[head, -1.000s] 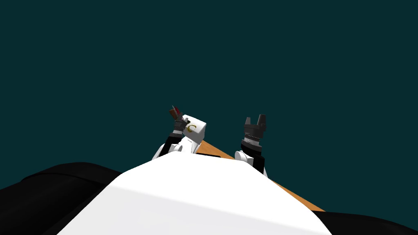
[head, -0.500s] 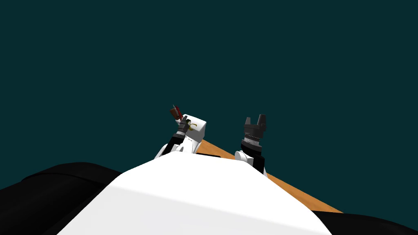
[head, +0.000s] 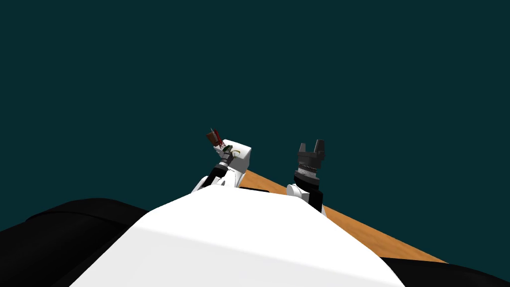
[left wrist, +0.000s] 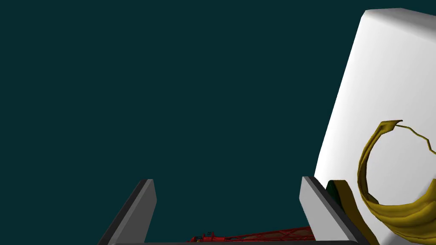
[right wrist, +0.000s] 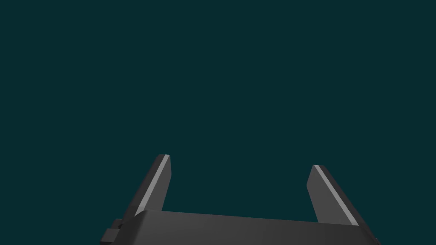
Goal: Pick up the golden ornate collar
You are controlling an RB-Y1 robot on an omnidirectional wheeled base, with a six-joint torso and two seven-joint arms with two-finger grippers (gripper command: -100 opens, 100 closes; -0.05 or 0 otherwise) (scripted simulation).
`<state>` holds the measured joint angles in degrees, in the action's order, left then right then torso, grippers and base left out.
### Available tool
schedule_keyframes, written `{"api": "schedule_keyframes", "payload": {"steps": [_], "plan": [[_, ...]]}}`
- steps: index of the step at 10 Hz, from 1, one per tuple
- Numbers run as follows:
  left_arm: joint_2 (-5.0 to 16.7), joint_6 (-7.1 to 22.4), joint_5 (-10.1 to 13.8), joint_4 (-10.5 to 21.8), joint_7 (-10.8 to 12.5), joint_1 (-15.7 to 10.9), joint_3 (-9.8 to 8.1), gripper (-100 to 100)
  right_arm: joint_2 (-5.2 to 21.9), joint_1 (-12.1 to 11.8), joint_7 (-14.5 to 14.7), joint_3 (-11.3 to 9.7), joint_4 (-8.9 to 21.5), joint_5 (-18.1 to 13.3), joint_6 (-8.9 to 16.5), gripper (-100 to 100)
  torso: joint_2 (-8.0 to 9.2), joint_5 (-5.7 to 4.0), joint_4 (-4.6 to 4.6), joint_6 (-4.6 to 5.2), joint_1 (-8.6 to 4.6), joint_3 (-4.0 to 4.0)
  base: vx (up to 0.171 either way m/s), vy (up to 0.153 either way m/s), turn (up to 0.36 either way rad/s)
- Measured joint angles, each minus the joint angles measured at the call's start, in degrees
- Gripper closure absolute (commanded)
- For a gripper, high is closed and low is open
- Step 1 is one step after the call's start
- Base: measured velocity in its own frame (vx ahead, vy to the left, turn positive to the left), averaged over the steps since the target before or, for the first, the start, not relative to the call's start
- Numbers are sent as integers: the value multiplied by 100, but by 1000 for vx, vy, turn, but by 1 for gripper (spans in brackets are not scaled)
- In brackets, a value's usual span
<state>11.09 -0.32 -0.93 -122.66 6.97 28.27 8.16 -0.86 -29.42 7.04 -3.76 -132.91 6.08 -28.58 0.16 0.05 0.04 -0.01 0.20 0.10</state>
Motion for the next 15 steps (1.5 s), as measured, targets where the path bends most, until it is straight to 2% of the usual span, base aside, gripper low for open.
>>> {"api": "schedule_keyframes", "payload": {"steps": [3, 5, 10, 12, 15], "plan": [[142, 421, -30, 176, 73, -94, 51, -100, 0, 0, 0, 0, 0, 0, 0, 0, -5, -1, -1, 0, -5, -3, -39, 29, -90], [328, 764, -37, 354, 173, -178, 68, -100, 0, 0, 0, 0, 0, 0, 0, 0, -6, 0, -1, 0, 0, -3, -32, 43, -97], [618, 1527, -196, 753, 320, -345, 177, -100, 0, -1, 0, 0, 0, 0, 0, 0, -24, 0, -4, -1, 0, -13, -1, 36, -92], [798, 1760, -208, 940, 410, -464, 161, -100, 0, -1, 0, 0, 0, 0, 0, 0, -29, -1, -5, -1, -3, -16, 21, 27, -74], [979, 2099, -275, 1041, 498, -538, 164, -100, 0, -1, 0, 0, 0, 0, 0, 0, -34, -1, -7, -1, -7, -19, 32, 20, -67]]}}
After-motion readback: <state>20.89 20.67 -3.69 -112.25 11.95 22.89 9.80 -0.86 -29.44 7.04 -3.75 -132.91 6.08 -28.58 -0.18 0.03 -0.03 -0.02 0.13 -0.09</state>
